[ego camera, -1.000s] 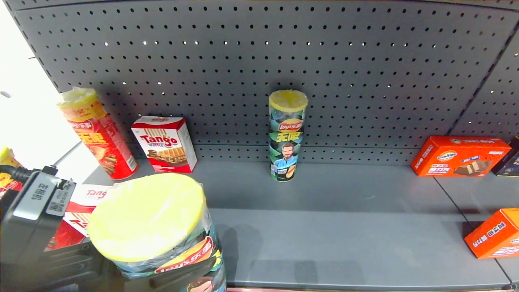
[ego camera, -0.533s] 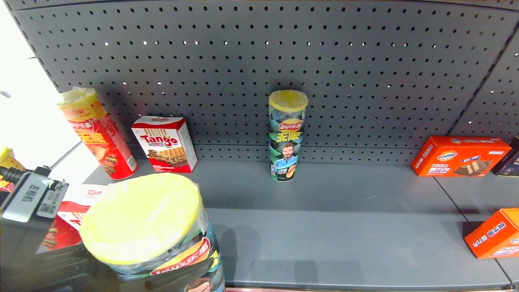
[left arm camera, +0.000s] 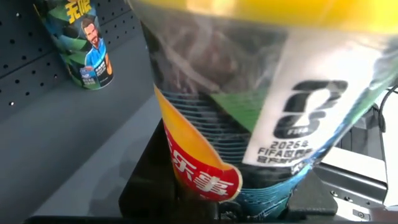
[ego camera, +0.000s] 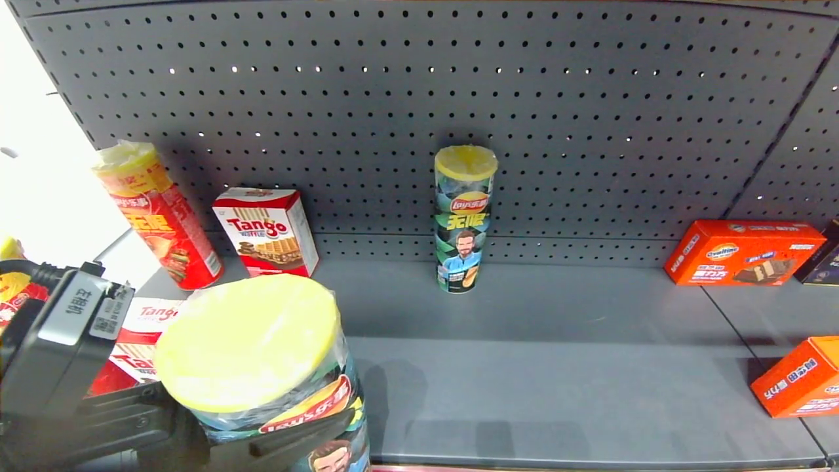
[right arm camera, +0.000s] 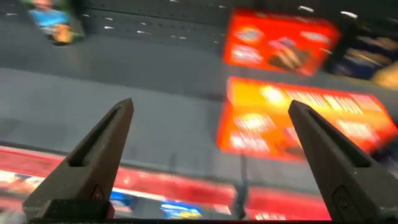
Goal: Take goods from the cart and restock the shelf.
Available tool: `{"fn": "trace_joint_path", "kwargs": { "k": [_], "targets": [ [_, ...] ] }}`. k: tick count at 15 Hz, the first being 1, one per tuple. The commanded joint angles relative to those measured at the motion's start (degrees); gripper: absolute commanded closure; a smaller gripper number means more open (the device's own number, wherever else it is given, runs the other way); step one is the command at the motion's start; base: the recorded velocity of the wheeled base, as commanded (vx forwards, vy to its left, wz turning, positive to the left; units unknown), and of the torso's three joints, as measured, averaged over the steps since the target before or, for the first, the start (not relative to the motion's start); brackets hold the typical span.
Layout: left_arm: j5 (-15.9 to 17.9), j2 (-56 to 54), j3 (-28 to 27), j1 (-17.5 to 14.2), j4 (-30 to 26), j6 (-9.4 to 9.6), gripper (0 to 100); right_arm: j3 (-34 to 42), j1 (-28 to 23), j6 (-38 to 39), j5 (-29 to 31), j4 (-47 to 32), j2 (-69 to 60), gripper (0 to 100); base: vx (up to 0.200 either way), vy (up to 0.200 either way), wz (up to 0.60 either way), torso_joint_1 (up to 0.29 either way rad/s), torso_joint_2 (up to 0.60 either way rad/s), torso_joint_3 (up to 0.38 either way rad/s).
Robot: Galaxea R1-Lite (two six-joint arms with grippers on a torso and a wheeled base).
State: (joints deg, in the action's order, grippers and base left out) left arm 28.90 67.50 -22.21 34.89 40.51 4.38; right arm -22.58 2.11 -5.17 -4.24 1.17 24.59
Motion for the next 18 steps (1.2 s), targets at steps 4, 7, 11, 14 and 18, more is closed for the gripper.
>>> {"fn": "trace_joint_path", "kwargs": {
  "k": [4, 7, 11, 14, 18],
  "targets": [
    [-4.56, 0.44, -1.61, 0.00, 0.10, 0.02, 100, -13.28, 14.15, 0.07, -5.78, 10.52, 30.69, 0, 0.000, 0.000, 0.00, 0.000, 0.00, 0.000],
    [-5.35, 1.23, -4.68, 0.00, -0.17, -0.07, 100, -14.69, 17.93, -0.02, -4.63, 17.29, 39.92, 0, 0.000, 0.000, 0.00, 0.000, 0.00, 0.000],
    [-4.29, 3.25, -9.43, -2.55, -0.08, -0.51, 100, -21.54, 20.13, 1.57, -9.47, 20.80, 49.77, 0, 0.000, 0.000, 0.00, 0.000, 0.00, 0.000],
    [-4.29, 4.22, -11.10, -2.90, -0.17, -0.60, 100, -24.80, 20.30, 1.57, -12.72, 21.33, 55.66, 0, 0.000, 0.000, 0.00, 0.000, 0.00, 0.000],
    [-4.56, 5.27, -11.45, -2.90, -0.17, -0.60, 100, -33.50, 20.30, 0.25, -17.64, 26.87, 66.91, 0, 0.000, 0.000, 0.00, 0.000, 0.00, 0.000]
  ]
}}
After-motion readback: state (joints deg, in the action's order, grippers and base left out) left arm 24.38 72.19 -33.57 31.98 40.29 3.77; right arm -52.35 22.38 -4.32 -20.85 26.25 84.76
